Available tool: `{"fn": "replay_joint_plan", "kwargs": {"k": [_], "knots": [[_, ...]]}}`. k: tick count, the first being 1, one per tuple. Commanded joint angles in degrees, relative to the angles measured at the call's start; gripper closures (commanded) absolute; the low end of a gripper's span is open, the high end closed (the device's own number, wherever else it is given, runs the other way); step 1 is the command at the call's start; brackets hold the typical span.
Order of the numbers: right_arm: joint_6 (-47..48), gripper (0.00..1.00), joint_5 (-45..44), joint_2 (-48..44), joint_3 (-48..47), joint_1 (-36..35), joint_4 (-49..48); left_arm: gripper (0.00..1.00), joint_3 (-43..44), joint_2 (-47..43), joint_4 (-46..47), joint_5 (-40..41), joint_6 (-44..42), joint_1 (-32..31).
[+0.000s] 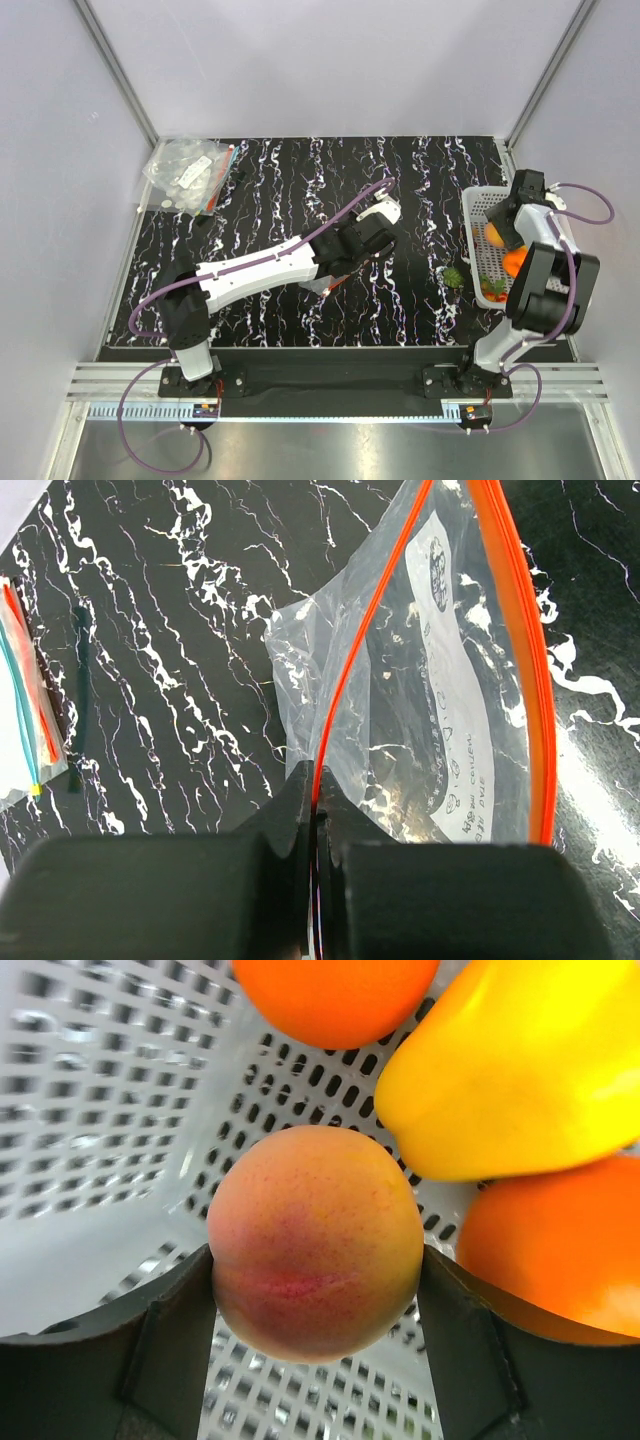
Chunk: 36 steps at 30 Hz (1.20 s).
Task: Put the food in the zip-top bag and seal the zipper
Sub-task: Pick up the fake fruit from the bin, then place the fake fruit in the zipper food storage bag.
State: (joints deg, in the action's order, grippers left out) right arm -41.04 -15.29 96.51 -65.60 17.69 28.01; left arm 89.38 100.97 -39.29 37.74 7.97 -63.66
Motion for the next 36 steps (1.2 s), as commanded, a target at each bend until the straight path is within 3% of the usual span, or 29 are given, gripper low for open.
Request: {"fn": "replay_joint_plan", "kwargs": {"k": [1, 7, 18, 24, 28, 36], "knots": [[2.97, 0.42, 0.34, -9.66, -0.49, 0.32, -0.68, 1.0, 0.61, -2.18, 2.11, -0.56, -0.14, -0.15], [8.5, 0.41, 9.38, -21.87, 4.15, 0.32, -0.32, 1.0, 0.79, -2.18, 2.72, -2.14, 0.29, -0.24], [12.65, 0.42, 40.14, -47.18, 15.85, 0.06, 0.29, 1.0, 1.41, -1.3, 5.1, -9.79, 1.26, 0.55], [12.03, 0.45, 51.23, -51.86, 16.91, -3.18, 2.31, 1.0, 3.42, 0.72, 5.19, -10.14, 1.96, 0.9], [11.77, 0.46, 52.38, -52.56, 17.7, -8.37, 1.44, 1.0, 6.15, 2.74, 4.84, -10.49, 2.32, 1.17], [3.69, 0.47, 54.84, -50.11, 19.72, -15.14, -9.2, 1.0, 7.39, 3.97, 4.13, -10.75, 3.11, 1.17]]}}
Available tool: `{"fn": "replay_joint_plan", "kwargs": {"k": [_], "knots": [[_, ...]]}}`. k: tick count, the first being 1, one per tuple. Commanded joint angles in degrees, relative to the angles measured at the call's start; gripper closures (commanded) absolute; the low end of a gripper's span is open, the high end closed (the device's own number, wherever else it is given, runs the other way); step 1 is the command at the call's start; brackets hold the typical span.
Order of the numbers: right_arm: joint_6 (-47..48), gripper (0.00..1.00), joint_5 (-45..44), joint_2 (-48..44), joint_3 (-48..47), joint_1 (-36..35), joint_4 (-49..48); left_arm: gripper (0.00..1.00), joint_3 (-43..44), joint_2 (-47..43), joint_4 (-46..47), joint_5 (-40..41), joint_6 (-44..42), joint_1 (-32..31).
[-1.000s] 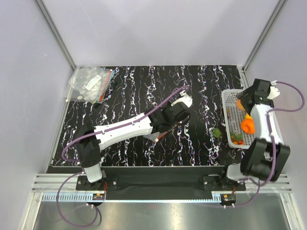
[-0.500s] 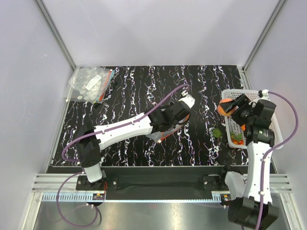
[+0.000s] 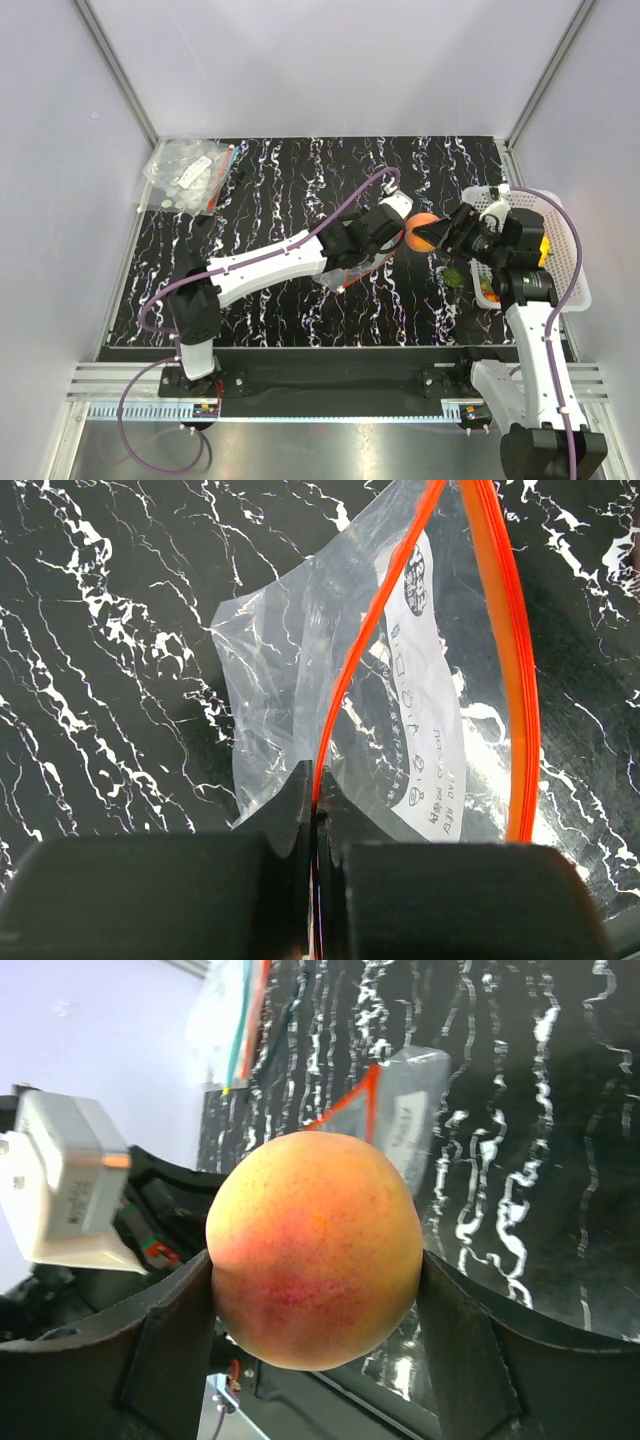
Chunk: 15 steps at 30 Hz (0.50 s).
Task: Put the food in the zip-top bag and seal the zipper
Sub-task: Place the fake fruit in the zipper food storage bag.
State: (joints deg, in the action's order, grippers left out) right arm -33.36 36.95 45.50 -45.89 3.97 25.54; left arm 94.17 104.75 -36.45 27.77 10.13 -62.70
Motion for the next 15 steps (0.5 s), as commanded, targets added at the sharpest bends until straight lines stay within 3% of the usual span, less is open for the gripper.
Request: {"fn": "replay_joint_plan", "kwargs": {"k": [1, 11, 15], "knots": [[-4.42, 0.46, 2.34, 1.26, 0.01, -2.29, -7.78, 1.0, 2.42, 0.11, 1.38, -0.87, 1.2, 0.21], [-10.31, 0.47, -5.3, 3.64, 5.01, -13.71, -12.97, 1.0, 2.51, 0.28, 2.26, -2.37, 2.7, 0.82], [-10.32, 0.47, -10.48, 3.9, 5.2, -16.44, -9.3, 1.0, 2.25, -0.07, 2.34, -2.46, 3.31, 1.09]]}}
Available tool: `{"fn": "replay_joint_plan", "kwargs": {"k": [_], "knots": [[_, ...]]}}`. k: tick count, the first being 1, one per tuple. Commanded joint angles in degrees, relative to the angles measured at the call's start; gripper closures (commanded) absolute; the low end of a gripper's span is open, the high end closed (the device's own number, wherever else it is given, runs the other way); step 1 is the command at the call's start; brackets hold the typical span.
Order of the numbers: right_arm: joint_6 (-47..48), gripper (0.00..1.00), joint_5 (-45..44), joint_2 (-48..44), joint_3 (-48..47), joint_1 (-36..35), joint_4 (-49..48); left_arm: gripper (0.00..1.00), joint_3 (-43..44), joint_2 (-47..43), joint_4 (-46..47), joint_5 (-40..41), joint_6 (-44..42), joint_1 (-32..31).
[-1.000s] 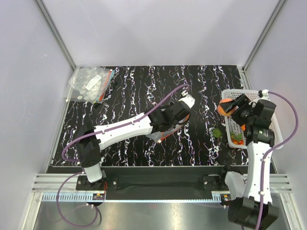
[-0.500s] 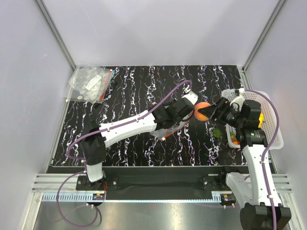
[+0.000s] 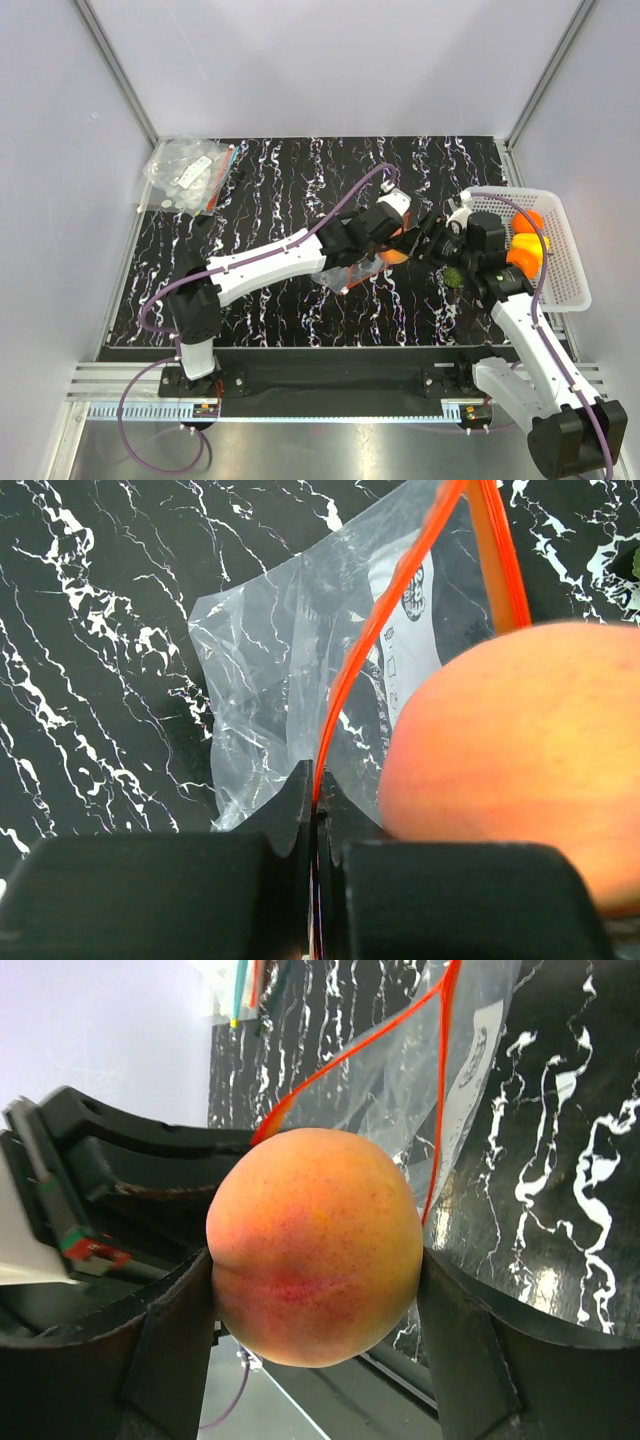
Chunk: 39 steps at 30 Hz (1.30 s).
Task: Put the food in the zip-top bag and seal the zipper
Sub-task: Place the fake fruit in the zipper food storage bag.
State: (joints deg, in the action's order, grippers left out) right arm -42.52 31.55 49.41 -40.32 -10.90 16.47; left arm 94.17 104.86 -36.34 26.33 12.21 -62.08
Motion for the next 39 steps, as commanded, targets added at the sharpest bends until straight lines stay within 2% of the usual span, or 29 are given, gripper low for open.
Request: {"fn": "replay_joint_plan", "kwargs": {"k": [1, 7, 14, 18, 19, 21, 22, 23, 28, 35, 39], "knots": [[-0.81, 0.47, -5.97, 0.33, -0.38, -1.76, 0.57, 1.0, 1.81, -0.35, 2.41, -1.01, 1.33, 0.56], [-1.07, 0.49, -8.34, 3.58, 0.41, -2.37, 1.99, 1.0, 0.75, -2.29, 3.11, -1.45, 1.68, 0.65], [-2.65, 0.45, -10.63, 6.31, -0.81, -5.44, -0.56, 1.0, 0.84, -3.43, 3.2, -5.05, 2.47, 0.82], [-2.74, 0.31, -14.14, 7.98, -3.01, -8.0, 0.58, 1.0, 0.84, -3.7, 3.82, -7.16, 3.0, 0.82], [-2.83, 0.23, -14.32, 8.07, -3.19, -8.09, 0.58, 1.0, 0.75, -3.78, 3.82, -7.51, 3.08, 0.91], [-2.74, 0.15, -15.46, 7.64, -3.45, -8.18, 1.19, 1.0, 0.05, -4.13, 4.17, -8.74, 3.44, 1.0], [-2.39, 0.05, -15.81, 7.11, -3.72, -8.26, 1.54, 1.0, -0.21, -4.4, 4.34, -9.18, 3.52, 1.26], [-2.39, 0.03, -16.25, 6.85, -3.89, -8.26, 2.07, 1.0, -0.56, -4.57, 4.87, -9.88, 3.79, 1.44], [-1.69, 0.05, -17.75, 5.35, -5.21, -8.35, 5.32, 1.0, -1.97, -5.98, 5.49, -13.85, 4.58, 3.28], [0.07, 0.21, -21.34, 1.84, -7.23, -8.26, 10.15, 1.0, -1.89, -7.21, 4.44, -13.41, 4.23, 3.99], [2.35, 0.2, -24.08, 0.16, -10.04, -8.26, 15.68, 1.0, -1.27, -7.74, 3.56, -13.32, 3.88, 4.6]]}}
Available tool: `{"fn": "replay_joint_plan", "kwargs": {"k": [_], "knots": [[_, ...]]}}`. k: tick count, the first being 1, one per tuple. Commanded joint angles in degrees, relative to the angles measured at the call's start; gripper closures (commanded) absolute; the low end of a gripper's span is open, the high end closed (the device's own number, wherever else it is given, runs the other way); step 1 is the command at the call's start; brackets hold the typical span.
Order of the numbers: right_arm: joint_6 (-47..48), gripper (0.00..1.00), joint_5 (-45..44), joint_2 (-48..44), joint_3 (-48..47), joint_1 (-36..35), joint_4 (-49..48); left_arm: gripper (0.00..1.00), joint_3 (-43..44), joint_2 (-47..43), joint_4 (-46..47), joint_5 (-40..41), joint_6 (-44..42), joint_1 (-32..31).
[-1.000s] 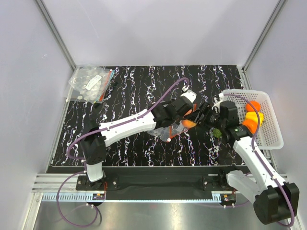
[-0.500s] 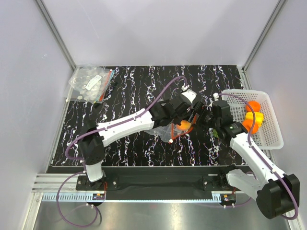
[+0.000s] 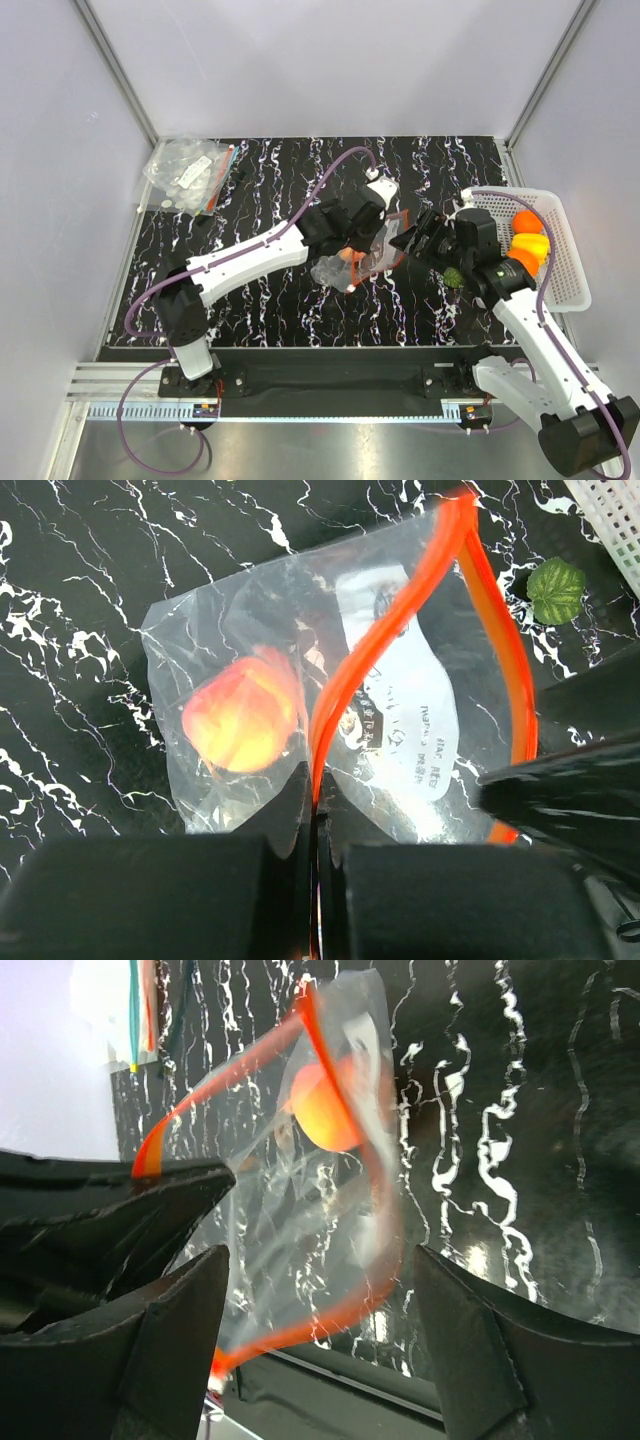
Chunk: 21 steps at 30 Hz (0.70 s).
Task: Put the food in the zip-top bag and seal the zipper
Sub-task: Place the fake fruit in the zipper food storage bag, then pick up the fake fruit from the bin.
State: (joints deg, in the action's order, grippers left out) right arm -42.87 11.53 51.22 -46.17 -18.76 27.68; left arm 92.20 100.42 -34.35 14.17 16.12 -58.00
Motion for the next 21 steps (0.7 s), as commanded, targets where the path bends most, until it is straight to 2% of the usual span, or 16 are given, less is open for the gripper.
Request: {"fn": "replay_joint_plan", "kwargs": {"k": [1, 5, 9, 12, 15, 18, 21], "knots": [[3.66, 0.2, -4.49, -1.91, -5.75, -0.4, 5.53, 1.0, 0.61, -3.39, 1.56, -1.08, -0.12, 0.69], [4.81, 0.19, -6.6, -3.49, -8.4, -0.4, 9.14, 1.0, 0.7, -3.91, 0.95, -0.9, -0.82, 1.92], [7.09, 0.18, -14.22, -3.41, -12.26, -0.48, 15.01, 1.0, -0.18, -5.93, 0.77, -2.3, -0.83, 5.17], [9.03, 0.16, -20.92, 0.01, -15.26, -0.31, 18.45, 1.0, -0.62, -8.57, 0.86, -5.29, -0.21, 8.42], [10.26, 0.15, -26.97, 4.05, -17.37, -0.05, 20.12, 1.0, -0.88, -11.55, 2.61, -13.88, 1.45, 11.32], [11.05, 0.11, -28.67, 7.13, -18.69, 3.63, 19.78, 1.0, -2.2, -13.5, 4.64, -17.16, 2.51, 12.47], [12.19, 0.11, -25.51, 8.1, -18.52, 13.55, 19.26, 1.0, -3.78, -12.36, 4.82, -16.29, 2.43, 12.73]]}}
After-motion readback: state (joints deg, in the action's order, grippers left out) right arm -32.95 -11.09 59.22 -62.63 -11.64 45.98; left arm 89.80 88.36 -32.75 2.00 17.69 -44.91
